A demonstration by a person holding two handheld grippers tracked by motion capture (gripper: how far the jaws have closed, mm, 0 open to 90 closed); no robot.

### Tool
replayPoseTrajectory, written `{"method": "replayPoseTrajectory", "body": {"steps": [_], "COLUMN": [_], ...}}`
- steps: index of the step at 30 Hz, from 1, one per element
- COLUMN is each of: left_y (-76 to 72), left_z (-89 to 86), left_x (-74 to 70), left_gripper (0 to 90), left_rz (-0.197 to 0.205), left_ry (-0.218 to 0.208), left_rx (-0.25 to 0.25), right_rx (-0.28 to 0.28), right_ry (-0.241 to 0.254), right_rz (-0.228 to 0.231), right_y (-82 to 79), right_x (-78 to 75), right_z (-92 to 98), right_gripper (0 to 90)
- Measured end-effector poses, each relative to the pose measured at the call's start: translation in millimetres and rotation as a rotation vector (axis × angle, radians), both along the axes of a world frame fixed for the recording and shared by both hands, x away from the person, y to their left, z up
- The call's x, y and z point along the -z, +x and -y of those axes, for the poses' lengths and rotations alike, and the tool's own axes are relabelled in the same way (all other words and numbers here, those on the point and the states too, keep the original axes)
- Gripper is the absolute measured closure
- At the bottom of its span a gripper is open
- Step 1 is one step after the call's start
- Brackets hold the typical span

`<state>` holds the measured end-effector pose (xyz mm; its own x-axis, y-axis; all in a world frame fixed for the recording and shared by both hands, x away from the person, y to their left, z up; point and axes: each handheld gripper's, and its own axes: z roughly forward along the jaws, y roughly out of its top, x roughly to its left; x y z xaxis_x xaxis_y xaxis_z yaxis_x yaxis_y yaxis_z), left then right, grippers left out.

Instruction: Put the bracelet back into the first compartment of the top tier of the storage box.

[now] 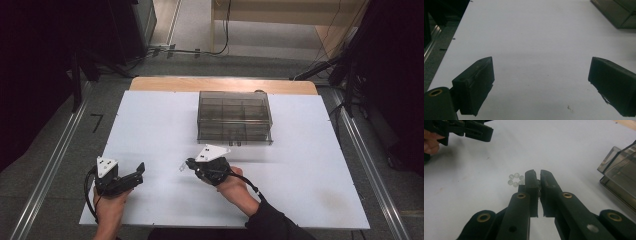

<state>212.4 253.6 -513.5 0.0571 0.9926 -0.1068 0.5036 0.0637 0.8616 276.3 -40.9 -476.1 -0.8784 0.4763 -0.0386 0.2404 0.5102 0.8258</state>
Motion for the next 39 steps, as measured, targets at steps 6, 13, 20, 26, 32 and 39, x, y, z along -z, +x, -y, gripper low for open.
{"method": "replayPoseTrajectory", "body": {"steps": [6, 13, 20, 26, 32, 39], "left_y": [0.3, 0.3, 0.0, 0.3, 0.3, 0.4], "left_z": [-0.1, 0.1, 0.0, 0.0, 0.1, -0.4], "left_x": [0.2, 0.1, -0.1, 0.0, 0.0, 0.1], "left_gripper": [7.0, 7.0, 7.0, 7.0, 7.0, 7.0], "left_rz": [-0.001, -0.001, 0.000, 0.000, 0.000, -0.004], "left_ry": [0.000, 0.000, 0.000, 0.000, -0.001, -0.004], "left_rx": [0.000, 0.000, -0.001, 0.000, 0.000, -0.001], "right_rx": [0.010, 0.016, 0.023, 0.033, 0.039, 0.051], "right_ry": [0.016, 0.022, 0.035, 0.046, 0.049, 0.059], "right_rz": [0.003, 0.008, 0.015, 0.023, 0.029, 0.031], "right_y": [-0.1, 0.8, 1.8, 4.0, 5.1, 5.9], "right_x": [-7.7, -14.0, -19.6, -24.1, -27.2, -30.6], "right_z": [6.7, 13.3, 19.5, 25.8, 30.3, 35.3], "right_gripper": [83.1, 83.1, 83.1, 83.1, 83.1, 83.1]}}
